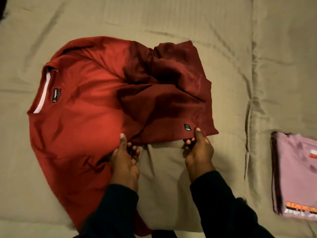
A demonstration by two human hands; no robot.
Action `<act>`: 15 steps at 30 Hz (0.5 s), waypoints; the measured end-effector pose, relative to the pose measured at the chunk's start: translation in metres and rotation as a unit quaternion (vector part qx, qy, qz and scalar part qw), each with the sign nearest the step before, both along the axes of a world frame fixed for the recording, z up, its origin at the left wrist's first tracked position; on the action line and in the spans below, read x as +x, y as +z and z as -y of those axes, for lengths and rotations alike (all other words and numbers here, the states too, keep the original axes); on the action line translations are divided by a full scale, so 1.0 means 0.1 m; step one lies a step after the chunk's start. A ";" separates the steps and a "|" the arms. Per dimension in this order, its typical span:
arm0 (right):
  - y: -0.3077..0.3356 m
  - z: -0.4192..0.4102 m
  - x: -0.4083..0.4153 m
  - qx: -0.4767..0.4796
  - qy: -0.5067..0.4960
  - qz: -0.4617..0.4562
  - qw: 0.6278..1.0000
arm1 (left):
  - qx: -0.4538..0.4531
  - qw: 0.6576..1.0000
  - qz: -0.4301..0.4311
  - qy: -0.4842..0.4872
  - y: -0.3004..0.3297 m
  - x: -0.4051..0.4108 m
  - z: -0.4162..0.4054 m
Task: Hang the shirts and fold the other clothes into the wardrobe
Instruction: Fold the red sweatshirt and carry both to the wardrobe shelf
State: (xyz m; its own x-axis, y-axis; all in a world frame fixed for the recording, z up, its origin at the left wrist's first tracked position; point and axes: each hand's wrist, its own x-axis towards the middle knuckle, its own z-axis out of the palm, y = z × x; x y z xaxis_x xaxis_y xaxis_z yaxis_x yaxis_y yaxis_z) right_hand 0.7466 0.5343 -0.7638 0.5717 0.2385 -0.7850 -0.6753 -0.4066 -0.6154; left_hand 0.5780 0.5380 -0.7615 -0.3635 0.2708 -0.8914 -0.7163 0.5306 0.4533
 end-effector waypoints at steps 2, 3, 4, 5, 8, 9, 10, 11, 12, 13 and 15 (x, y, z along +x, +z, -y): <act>0.03 0.08 0.05 0.001 -0.012 0.025 1.000 | -0.004 0.998 -0.054 -0.016 0.00 0.00 0.05; 0.04 0.17 0.09 -0.008 -0.013 0.039 0.999 | -0.009 0.997 -0.070 -0.019 -0.02 -0.02 0.13; 0.10 0.31 0.17 -0.022 -0.006 0.054 0.998 | -0.010 0.997 -0.080 -0.014 0.01 0.02 0.25; 0.13 0.49 0.22 -0.040 0.007 0.070 0.997 | -0.011 0.996 -0.089 -0.007 0.00 0.05 0.42; 0.16 1.03 0.26 -0.095 0.050 0.088 0.990 | -0.014 0.995 -0.093 0.017 -0.02 0.09 0.83; 0.20 1.14 0.29 -0.094 0.061 0.082 0.990 | 0.008 0.997 -0.072 0.028 0.00 0.09 0.91; 0.22 1.21 0.32 -0.086 0.073 0.076 0.991 | 0.033 0.998 -0.042 0.044 0.00 0.06 0.93; 0.22 1.22 0.36 -0.076 0.084 0.079 0.990 | 0.054 0.997 -0.009 0.047 0.01 -0.01 0.94; 0.21 1.20 0.42 -0.066 0.092 0.087 0.990 | 0.074 0.997 0.002 0.035 0.00 -0.08 0.93; 0.19 1.15 0.49 -0.056 0.103 0.100 0.988 | 0.104 0.994 -0.012 0.001 0.00 -0.16 0.92; 0.12 1.03 0.61 -0.036 0.132 0.133 0.982 | 0.126 0.986 -0.084 -0.072 -0.05 -0.23 0.93</act>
State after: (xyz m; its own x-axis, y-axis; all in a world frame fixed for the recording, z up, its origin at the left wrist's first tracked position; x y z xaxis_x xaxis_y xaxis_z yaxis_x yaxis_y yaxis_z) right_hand 0.8076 0.4315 -0.7521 0.6849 0.3545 -0.6366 -0.3603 -0.5946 -0.7188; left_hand 0.5549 0.4450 -0.7667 -0.4427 0.5354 -0.7193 -0.5451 0.4762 0.6900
